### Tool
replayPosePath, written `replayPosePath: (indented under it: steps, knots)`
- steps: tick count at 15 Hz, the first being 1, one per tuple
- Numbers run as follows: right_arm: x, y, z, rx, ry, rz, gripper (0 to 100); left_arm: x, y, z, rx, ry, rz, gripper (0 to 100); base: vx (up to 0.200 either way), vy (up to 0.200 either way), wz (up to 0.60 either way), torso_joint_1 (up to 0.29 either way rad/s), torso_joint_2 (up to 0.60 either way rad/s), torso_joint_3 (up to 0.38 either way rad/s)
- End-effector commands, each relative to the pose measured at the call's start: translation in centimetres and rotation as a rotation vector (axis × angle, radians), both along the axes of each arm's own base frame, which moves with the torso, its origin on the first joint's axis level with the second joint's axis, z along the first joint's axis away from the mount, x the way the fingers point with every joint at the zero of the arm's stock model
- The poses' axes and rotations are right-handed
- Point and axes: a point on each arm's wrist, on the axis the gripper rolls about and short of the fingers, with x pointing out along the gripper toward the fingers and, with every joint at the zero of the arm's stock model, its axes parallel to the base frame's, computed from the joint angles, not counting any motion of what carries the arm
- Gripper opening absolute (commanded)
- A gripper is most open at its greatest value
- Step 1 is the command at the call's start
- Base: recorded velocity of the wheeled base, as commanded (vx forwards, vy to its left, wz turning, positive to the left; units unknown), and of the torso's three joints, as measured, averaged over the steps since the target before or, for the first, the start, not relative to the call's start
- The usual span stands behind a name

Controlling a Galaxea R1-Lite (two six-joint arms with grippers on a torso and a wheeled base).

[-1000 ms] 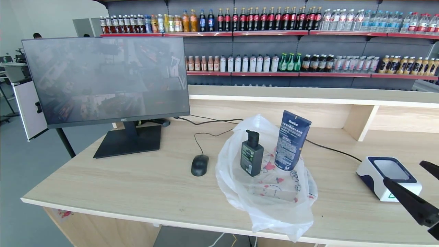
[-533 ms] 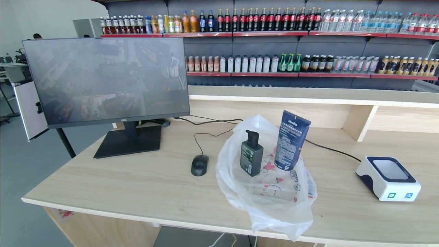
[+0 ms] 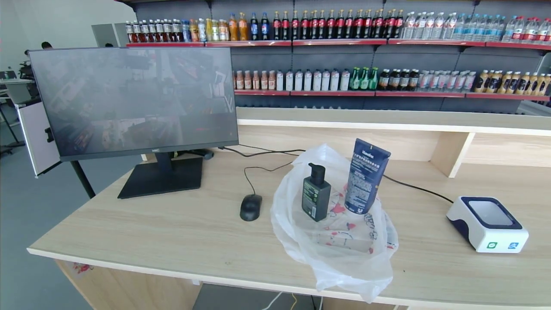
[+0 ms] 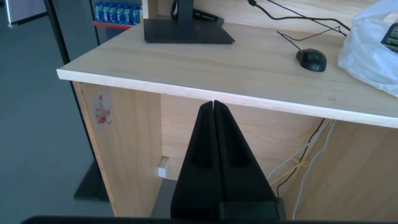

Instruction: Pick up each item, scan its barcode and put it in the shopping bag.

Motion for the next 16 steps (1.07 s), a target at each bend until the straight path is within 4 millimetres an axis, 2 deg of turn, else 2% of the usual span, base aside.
replayPosePath:
  steps: [1,3,7,16]
  knots:
    - [-0.08,-0.15,-0.07,-0.012,-0.01,0.099,100,0.0,0.0,0.0,-0.001,0.0,-0.001,0,0.0,0.0,0.0,0.0,0.0,0.0]
    - [-0.75,-0.03,-0.24,-0.048,-0.091,0.027,100,0.0,0.0,0.0,-0.002,0.0,-0.001,0,0.0,0.0,0.0,0.0,0.0,0.0]
    - [-0.77,-0.08,-0.24,-0.021,-0.095,0.05,100,0.0,0.0,0.0,-0.002,0.0,-0.001,0,0.0,0.0,0.0,0.0,0.0,0.0]
    - [-0.77,-0.08,-0.24,-0.027,-0.095,0.05,100,0.0,0.0,0.0,-0.011,0.0,0.002,0,-0.2,0.0,0.0,0.001,0.0,0.002]
